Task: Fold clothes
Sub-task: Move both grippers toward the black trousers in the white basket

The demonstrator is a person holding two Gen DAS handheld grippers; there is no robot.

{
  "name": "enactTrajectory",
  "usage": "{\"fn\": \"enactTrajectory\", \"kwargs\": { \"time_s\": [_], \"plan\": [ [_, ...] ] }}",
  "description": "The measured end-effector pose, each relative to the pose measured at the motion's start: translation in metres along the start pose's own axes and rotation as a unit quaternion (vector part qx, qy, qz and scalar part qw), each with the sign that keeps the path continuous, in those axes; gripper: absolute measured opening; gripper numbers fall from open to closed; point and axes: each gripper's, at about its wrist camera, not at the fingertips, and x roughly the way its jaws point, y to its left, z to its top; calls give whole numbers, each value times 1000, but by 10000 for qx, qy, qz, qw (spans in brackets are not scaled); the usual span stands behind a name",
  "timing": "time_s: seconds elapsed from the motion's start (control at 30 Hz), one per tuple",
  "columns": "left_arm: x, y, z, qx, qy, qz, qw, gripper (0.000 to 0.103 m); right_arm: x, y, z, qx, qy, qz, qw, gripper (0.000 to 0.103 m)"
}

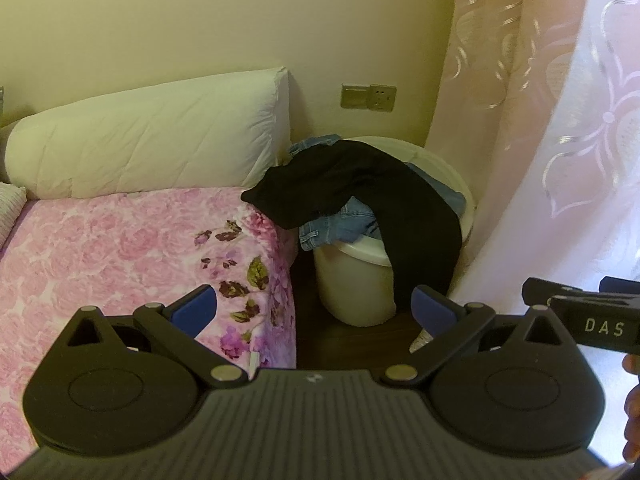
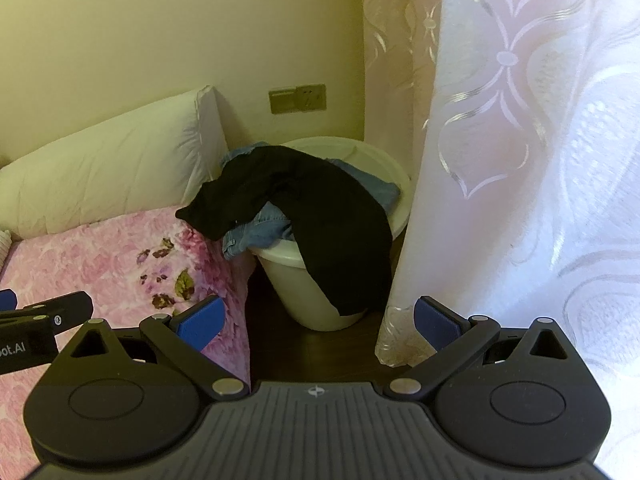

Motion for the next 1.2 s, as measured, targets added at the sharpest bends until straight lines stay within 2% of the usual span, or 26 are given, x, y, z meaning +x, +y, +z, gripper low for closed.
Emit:
{"fn": "enactTrajectory", "kwargs": {
  "time_s": [0.6,0.77,0.97,1.1,1.2],
  "plan": [
    [82,-25,56,-263,239,309,9989,103,89,-32,70,-122,285,244,9992,103],
    [104,-33,60,-357,347,373,9981,103,113,-43,85,-252,349,116,9990,103],
    [128,-37,58,-243,403,426,9980,103,129,-53,89,-320,88,91,9994,103],
    [143,-37,60,-118,477,418,9979,102,140,-63,92,-393,163,273,9987,102],
    [156,-37,66,40,478,406,9980,102,147,-65,98,-525,274,381,9975,96]
  ]
}}
